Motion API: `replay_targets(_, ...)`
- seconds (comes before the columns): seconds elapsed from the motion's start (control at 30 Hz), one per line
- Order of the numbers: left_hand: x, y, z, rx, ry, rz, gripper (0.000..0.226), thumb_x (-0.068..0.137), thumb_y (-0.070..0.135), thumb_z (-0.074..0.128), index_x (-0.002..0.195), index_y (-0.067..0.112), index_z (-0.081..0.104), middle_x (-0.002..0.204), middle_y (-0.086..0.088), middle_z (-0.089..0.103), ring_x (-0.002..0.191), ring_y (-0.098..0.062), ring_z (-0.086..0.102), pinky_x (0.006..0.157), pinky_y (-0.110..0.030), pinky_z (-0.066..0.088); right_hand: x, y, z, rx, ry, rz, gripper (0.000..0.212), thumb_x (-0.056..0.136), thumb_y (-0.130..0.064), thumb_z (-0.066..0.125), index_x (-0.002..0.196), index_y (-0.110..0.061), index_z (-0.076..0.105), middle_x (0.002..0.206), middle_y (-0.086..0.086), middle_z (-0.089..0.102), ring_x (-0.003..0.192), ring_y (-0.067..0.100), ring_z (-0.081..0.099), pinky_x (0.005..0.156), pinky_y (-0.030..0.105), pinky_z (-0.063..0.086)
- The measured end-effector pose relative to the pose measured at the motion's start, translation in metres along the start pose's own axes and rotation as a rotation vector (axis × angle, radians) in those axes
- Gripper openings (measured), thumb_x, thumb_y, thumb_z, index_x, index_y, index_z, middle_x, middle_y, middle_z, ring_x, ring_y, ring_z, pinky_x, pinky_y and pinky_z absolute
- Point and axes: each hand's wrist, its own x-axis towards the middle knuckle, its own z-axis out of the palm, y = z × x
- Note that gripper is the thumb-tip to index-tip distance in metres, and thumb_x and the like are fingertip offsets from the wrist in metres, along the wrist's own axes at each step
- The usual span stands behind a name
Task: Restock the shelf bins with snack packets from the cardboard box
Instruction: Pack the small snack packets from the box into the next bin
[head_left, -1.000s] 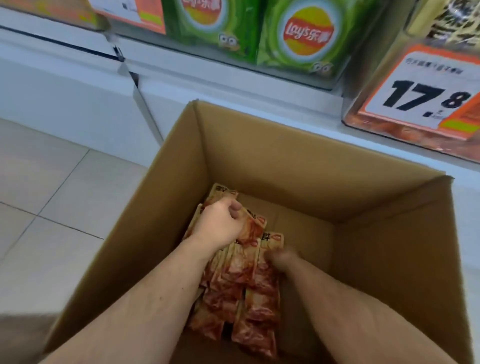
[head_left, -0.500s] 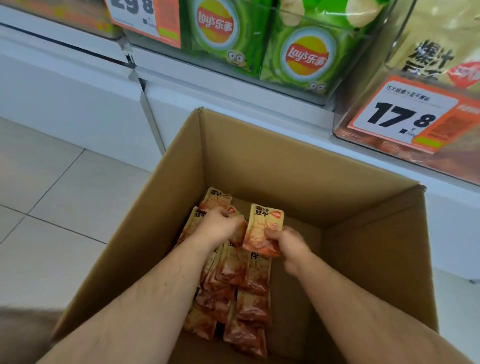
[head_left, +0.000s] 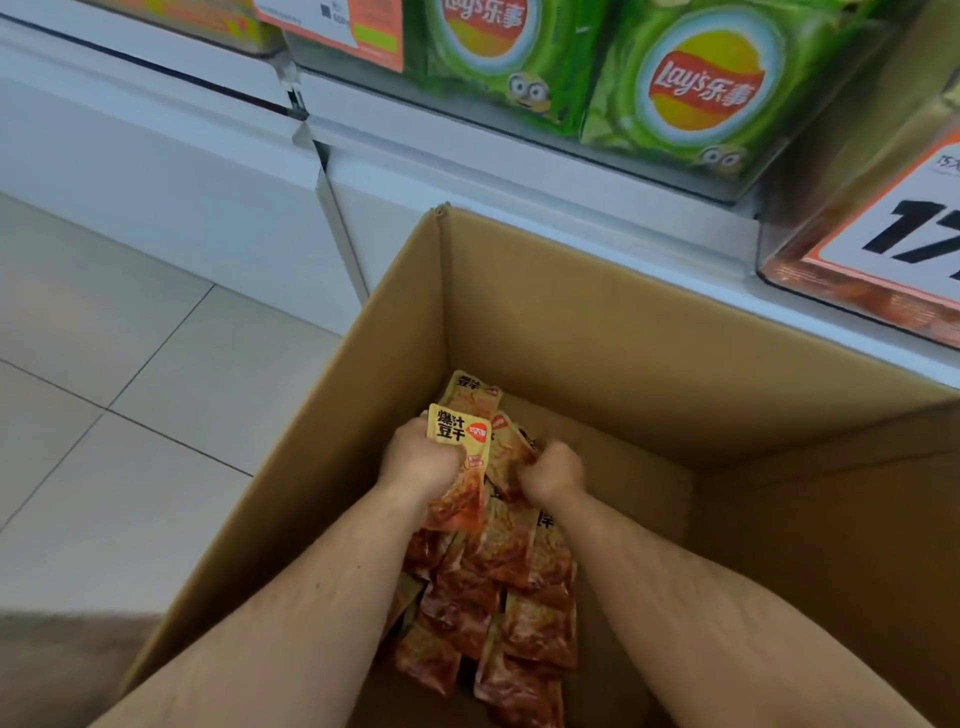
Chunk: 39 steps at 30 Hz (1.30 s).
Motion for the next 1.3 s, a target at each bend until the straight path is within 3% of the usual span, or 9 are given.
replay_targets(0.13, 0.007, -0.002, 0.004, -0.016, -0.007, -0.016, 0.021, 0.088, 0.003, 0.059, 0.089, 0.024, 0.062, 0.096, -0.001, 0.070, 0.092, -0.021, 0.066, 0.086, -0.037, 0.055, 0.009, -0.008, 0.013, -0.159, -0.004, -0.048, 0.057, 0.082, -0.040, 0.074, 0.127, -0.014, 0.051, 0.127, 0.012, 0.057, 0.115, 0.030, 0.058, 0.089, 0.034, 0.050)
replay_targets(0.27, 0.008, -0.005, 0.005, -0.037, 0.002, -0.037, 0.019, 0.088, 0.004, 0.056, 0.095, 0.020, 0.064, 0.094, -0.001, 0.070, 0.090, -0.021, 0.065, 0.083, -0.035, 0.054, 0.003, 0.003, -0.001, -0.203, -0.033, 0.085, 0.039, 0.082, -0.038, 0.074, 0.110, -0.014, 0.065, 0.118, 0.008, 0.064, 0.106, 0.025, 0.065, 0.081, 0.030, 0.052)
replay_targets(0.47, -0.005, 0.004, 0.014, -0.117, -0.051, 0.008, 0.020, 0.085, 0.006, 0.061, 0.081, 0.026, 0.062, 0.091, 0.001, 0.071, 0.092, -0.025, 0.068, 0.087, -0.043, 0.056, -0.020, 0.038, -0.055, 0.039, -0.033, 0.172, 0.027, 0.092, -0.026, 0.061, 0.106, -0.006, 0.069, 0.101, 0.012, 0.072, 0.088, 0.030, 0.072, 0.078, 0.039, 0.060)
replay_targets(0.57, -0.017, 0.013, 0.020, -0.206, -0.131, -0.006, 0.021, 0.088, 0.004, 0.060, 0.100, 0.019, 0.068, 0.092, -0.004, 0.073, 0.089, -0.028, 0.070, 0.084, -0.046, 0.058, -0.060, 0.041, -0.098, 0.224, 0.002, 0.133, 0.021, 0.092, -0.027, 0.060, 0.104, -0.013, 0.069, 0.087, 0.007, 0.073, 0.068, 0.021, 0.068, 0.055, 0.030, 0.052)
replay_targets(0.83, -0.103, 0.062, 0.037, -0.421, -0.486, 0.063, 0.026, 0.104, 0.019, 0.043, 0.121, 0.007, 0.057, 0.075, -0.012, 0.071, 0.050, -0.022, 0.067, 0.041, -0.027, 0.049, -0.188, 0.022, -0.177, 0.552, -0.098, 0.047, 0.022, 0.099, -0.026, 0.055, 0.110, -0.010, 0.065, 0.067, 0.002, 0.055, 0.049, 0.009, 0.044, 0.054, 0.026, 0.034)
replay_targets(0.9, -0.129, 0.070, 0.045, -0.500, -0.594, 0.059, 0.036, 0.105, 0.031, 0.042, 0.120, 0.007, 0.063, 0.087, -0.016, 0.072, 0.056, -0.025, 0.070, 0.047, -0.029, 0.052, -0.206, 0.024, -0.187, 0.569, -0.037, 0.018, 0.022, 0.097, -0.023, 0.058, 0.110, -0.007, 0.066, 0.062, 0.001, 0.054, 0.045, 0.009, 0.042, 0.051, 0.025, 0.033)
replay_targets(1.03, -0.165, 0.076, 0.056, -0.465, -0.706, 0.158, 0.029, 0.100, 0.029, 0.053, 0.118, 0.010, 0.066, 0.105, -0.012, 0.075, 0.095, -0.028, 0.073, 0.089, -0.048, 0.056, -0.233, 0.034, -0.203, 0.528, 0.084, -0.043, 0.019, 0.093, -0.021, 0.066, 0.101, -0.005, 0.070, 0.061, -0.003, 0.061, 0.035, 0.001, 0.047, 0.040, 0.016, 0.037)
replay_targets(1.17, -0.187, 0.083, 0.060, -0.305, -0.668, 0.362, 0.032, 0.090, 0.012, 0.068, 0.121, 0.015, 0.060, 0.105, -0.005, 0.075, 0.098, -0.025, 0.072, 0.090, -0.051, 0.056, -0.256, 0.048, -0.225, 0.412, 0.149, -0.112, 0.017, 0.089, -0.027, 0.071, 0.082, -0.012, 0.067, 0.046, -0.009, 0.059, 0.037, -0.001, 0.050, 0.039, 0.012, 0.035)
replay_targets(1.3, -0.202, 0.090, 0.058, -0.223, -0.625, 0.517, 0.032, 0.090, 0.010, 0.068, 0.118, 0.024, 0.062, 0.106, 0.004, 0.075, 0.100, -0.016, 0.071, 0.090, -0.047, 0.057, -0.272, 0.046, -0.243, 0.304, 0.130, -0.088, 0.025, 0.081, -0.032, 0.077, 0.090, -0.013, 0.064, 0.075, 0.001, 0.071, 0.062, 0.012, 0.067, 0.055, 0.023, 0.045)
